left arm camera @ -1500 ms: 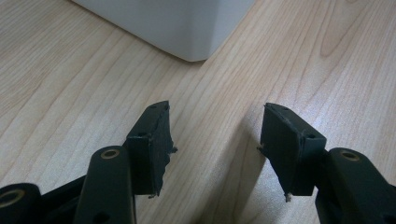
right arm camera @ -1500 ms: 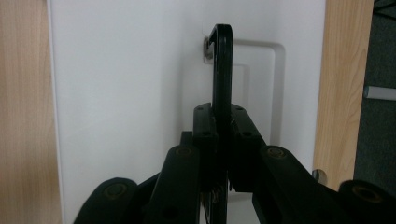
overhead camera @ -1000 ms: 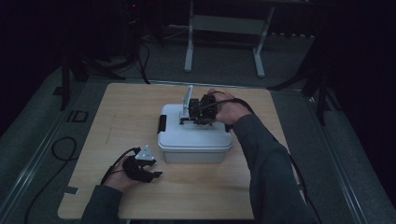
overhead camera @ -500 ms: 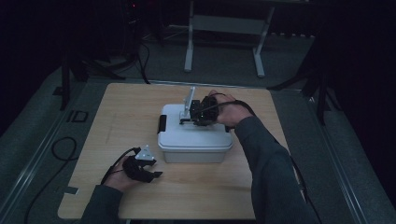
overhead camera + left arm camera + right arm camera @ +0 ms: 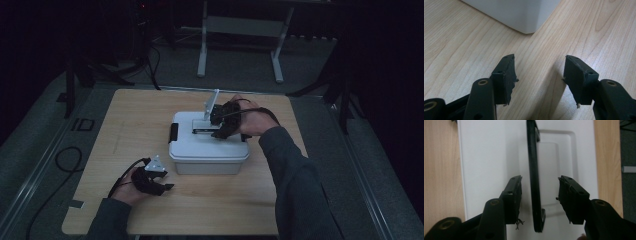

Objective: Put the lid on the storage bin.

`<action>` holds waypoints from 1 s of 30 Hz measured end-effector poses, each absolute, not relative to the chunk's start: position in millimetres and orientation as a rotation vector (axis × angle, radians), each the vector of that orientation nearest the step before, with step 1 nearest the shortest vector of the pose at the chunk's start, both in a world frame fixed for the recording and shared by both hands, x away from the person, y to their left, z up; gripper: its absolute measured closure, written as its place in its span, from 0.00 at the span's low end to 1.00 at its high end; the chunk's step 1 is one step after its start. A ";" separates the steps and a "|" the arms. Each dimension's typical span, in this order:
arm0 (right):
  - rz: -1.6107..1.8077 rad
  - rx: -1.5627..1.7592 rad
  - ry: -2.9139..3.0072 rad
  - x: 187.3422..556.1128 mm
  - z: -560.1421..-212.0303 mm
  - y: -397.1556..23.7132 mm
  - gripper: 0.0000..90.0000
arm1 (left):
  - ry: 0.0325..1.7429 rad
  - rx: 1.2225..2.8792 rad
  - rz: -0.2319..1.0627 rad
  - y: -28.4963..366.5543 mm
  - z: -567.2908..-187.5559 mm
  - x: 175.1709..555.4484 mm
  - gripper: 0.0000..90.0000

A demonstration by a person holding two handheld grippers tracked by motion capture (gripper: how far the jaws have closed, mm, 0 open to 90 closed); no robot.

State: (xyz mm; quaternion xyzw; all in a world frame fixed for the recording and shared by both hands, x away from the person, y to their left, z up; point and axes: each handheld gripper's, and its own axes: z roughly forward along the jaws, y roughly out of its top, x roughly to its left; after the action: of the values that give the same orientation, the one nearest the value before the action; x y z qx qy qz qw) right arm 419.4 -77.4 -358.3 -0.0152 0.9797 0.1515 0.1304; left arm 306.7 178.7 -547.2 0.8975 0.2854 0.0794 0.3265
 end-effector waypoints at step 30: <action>0.657 0.204 2.755 421.4 -354.0 -136.4 0.43 | 0.748 2.346 0.205 178.8 -547.6 306.9 0.48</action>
State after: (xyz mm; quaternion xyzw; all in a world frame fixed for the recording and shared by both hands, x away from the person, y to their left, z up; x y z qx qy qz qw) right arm 421.4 -136.4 -354.0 0.0710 0.9592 0.2288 0.1503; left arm 306.9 178.8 -547.6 0.8965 0.2859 0.0785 0.3292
